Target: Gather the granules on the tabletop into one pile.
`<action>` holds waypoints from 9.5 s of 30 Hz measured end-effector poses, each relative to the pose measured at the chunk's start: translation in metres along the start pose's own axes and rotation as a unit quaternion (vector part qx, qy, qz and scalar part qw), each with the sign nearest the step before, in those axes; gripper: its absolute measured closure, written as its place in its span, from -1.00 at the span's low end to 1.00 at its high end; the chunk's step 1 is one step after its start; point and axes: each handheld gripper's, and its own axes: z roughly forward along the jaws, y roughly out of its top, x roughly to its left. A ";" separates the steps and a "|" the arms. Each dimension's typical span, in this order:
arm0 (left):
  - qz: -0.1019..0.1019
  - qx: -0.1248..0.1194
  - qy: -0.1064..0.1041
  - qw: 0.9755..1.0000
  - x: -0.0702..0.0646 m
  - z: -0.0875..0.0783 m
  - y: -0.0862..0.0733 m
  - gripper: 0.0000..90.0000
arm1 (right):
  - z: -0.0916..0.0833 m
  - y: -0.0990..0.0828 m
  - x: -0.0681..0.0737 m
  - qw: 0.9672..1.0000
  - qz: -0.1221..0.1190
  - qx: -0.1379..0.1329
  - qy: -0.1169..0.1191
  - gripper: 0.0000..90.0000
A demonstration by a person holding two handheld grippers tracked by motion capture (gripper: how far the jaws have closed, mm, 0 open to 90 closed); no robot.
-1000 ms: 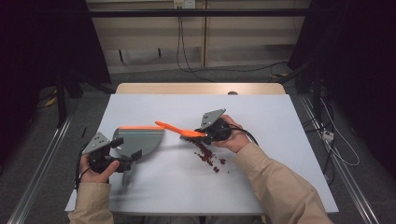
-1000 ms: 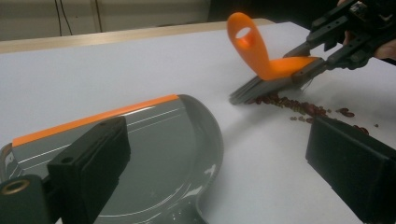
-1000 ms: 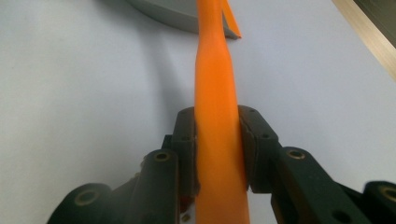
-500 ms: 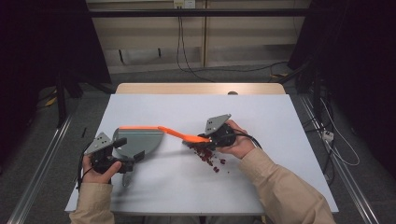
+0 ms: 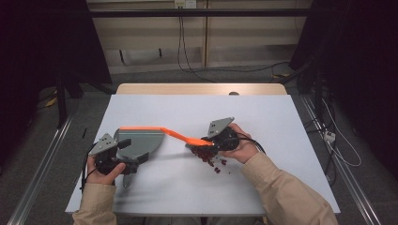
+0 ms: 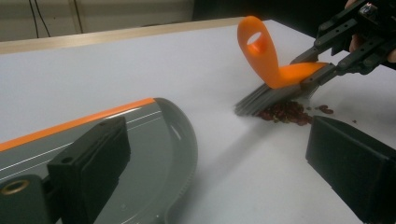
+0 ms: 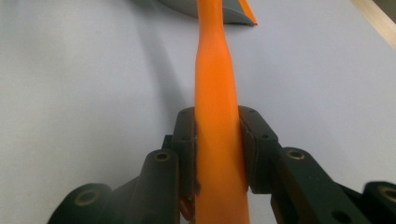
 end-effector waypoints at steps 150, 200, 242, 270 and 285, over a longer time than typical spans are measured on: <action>-0.001 0.003 -0.012 1.000 -0.003 0.002 0.000 -0.86 | -0.009 -0.014 0.075 0.943 0.245 -0.124 -0.188 0.58; 0.003 0.007 -0.012 1.000 -0.006 -0.005 -0.001 -0.86 | 0.002 -0.015 0.051 0.896 0.324 -0.094 -0.287 0.58; 0.008 0.021 -0.020 1.000 -0.009 -0.002 -0.005 -0.86 | -0.044 -0.028 0.072 0.927 0.284 -0.140 -0.201 0.58; 0.005 0.021 -0.015 1.000 -0.006 -0.003 -0.005 -0.86 | -0.020 -0.028 0.058 0.987 0.157 -0.033 -0.006 0.57; 0.002 0.025 -0.011 1.000 -0.003 -0.002 -0.006 -0.86 | -0.007 -0.035 0.029 0.986 0.135 -0.092 0.012 0.58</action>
